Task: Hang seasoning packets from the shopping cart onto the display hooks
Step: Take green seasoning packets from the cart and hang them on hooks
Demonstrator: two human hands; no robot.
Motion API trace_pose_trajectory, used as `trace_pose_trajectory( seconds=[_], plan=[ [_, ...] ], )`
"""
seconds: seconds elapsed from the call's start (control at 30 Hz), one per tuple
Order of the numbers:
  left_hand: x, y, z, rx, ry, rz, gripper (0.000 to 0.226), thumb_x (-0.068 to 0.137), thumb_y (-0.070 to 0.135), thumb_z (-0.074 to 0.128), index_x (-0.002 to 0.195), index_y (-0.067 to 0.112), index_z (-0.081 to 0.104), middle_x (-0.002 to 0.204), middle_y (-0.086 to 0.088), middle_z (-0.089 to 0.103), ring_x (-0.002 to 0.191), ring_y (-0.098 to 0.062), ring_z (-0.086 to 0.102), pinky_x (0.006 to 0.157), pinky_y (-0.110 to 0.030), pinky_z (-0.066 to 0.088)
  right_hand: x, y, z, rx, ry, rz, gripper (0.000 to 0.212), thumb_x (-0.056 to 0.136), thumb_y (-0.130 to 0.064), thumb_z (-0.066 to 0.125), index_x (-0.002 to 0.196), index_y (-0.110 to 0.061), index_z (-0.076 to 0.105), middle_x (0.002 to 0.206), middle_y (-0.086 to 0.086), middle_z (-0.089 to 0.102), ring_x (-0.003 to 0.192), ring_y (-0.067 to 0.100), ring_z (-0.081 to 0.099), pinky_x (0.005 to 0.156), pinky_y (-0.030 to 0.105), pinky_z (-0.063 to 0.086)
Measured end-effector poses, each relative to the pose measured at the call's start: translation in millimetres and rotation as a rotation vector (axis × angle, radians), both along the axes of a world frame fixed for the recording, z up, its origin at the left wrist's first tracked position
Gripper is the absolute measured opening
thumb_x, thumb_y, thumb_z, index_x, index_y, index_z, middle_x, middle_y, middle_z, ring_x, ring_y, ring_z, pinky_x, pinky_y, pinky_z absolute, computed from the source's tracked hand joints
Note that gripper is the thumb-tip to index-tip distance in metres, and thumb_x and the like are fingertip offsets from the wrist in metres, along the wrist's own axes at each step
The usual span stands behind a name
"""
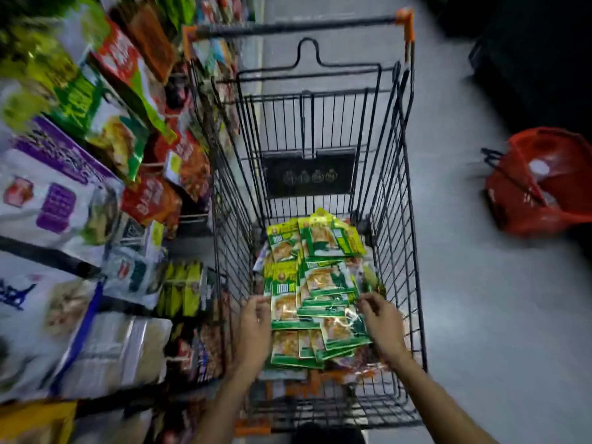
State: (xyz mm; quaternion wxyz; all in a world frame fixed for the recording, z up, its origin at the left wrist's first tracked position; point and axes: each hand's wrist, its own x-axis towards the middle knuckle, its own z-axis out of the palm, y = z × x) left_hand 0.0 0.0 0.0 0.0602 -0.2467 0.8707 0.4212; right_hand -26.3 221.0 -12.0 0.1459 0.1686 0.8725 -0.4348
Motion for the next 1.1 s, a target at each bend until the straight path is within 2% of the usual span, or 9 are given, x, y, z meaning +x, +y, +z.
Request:
trace_pose_trajectory(
  seconds=[0.23,0.33,0.53,0.63,0.7,0.8,0.9,1.0,1.1],
  plan=[
    [-35,7,-99,0.013,-0.202,0.014,0.024,0.096,0.008,0.048,0.117,-0.001,0.057,0.107,-0.014,0.060,0.100,-0.029,0.059,0.077,-0.031,0.045,-54,-22,-81,0.148,-0.094,0.017,0.020,0.099,-0.016,0.047,0.100,-0.001,0.060,0.093,0.018,0.065,0.092,0.034,0.062,0.068,0.034,0.042],
    [-53,1,-128,-0.083,-0.259,-0.006,0.031,0.097,0.013,0.048,0.124,-0.002,0.055,0.120,-0.021,0.059,0.109,-0.034,0.056,0.087,-0.040,0.048,-84,-26,-109,0.233,-0.087,0.033,0.039,0.099,-0.025,0.049,0.122,0.006,0.053,0.115,0.024,0.060,0.106,0.035,0.058,0.083,0.038,0.045],
    [-68,0,-154,-0.119,-0.346,-0.015,0.050,0.093,0.025,0.058,0.132,-0.004,0.045,0.135,-0.021,0.047,0.126,-0.032,0.043,0.098,-0.035,0.038,-106,-34,-150,0.465,-0.221,0.144,0.066,0.089,-0.048,0.060,0.125,0.006,0.049,0.121,0.023,0.056,0.111,0.034,0.055,0.086,0.039,0.046],
    [-74,6,-155,-0.030,-0.339,0.043,0.057,0.085,0.021,0.068,0.130,-0.005,0.045,0.132,-0.022,0.050,0.121,-0.034,0.048,0.093,-0.037,0.044,-110,-33,-159,0.487,-0.269,0.124,0.074,0.079,-0.053,0.069,0.122,0.004,0.050,0.120,0.022,0.056,0.114,0.034,0.052,0.087,0.040,0.046],
    [-77,9,-154,0.020,-0.348,0.097,0.057,0.081,0.016,0.073,0.128,-0.003,0.047,0.129,-0.021,0.053,0.117,-0.035,0.052,0.086,-0.035,0.046,-115,-32,-158,0.400,-0.325,0.064,0.064,0.073,-0.050,0.076,0.106,0.001,0.056,0.106,0.019,0.060,0.102,0.032,0.057,0.071,0.038,0.047],
    [-82,8,-152,0.112,-0.402,0.182,0.059,0.078,0.014,0.076,0.127,-0.002,0.048,0.129,-0.021,0.053,0.116,-0.036,0.053,0.086,-0.037,0.048,-116,-33,-156,0.341,-0.348,0.018,0.049,0.072,-0.040,0.081,0.068,-0.011,0.041,0.075,0.009,0.050,0.064,0.020,0.046,0.044,0.027,0.026],
    [-83,3,-152,0.238,-0.424,0.248,0.062,0.077,0.010,0.077,0.130,-0.003,0.048,0.132,-0.022,0.052,0.114,-0.040,0.055,0.090,-0.045,0.051,-115,-35,-154,0.291,-0.392,0.022,0.053,0.071,-0.035,0.082,0.061,-0.014,0.035,0.063,0.003,0.043,0.050,0.012,0.034,0.041,0.025,0.021],
    [-79,-1,-151,0.289,-0.411,0.265,0.069,0.077,0.008,0.076,0.136,-0.002,0.041,0.141,-0.019,0.044,0.122,-0.037,0.048,0.094,-0.042,0.048,-113,-32,-149,0.246,-0.480,0.030,0.049,0.068,-0.036,0.085,0.078,-0.008,0.047,0.083,0.009,0.046,0.066,0.018,0.045,0.043,0.025,0.023],
    [-74,-2,-150,0.317,-0.393,0.251,0.067,0.079,0.008,0.074,0.137,0.001,0.042,0.141,-0.019,0.043,0.124,-0.036,0.046,0.095,-0.043,0.047,-105,-31,-145,0.173,-0.534,0.051,0.051,0.068,-0.031,0.085,0.067,-0.010,0.039,0.064,0.003,0.043,0.055,0.013,0.042,0.044,0.025,0.029]
  ],
)
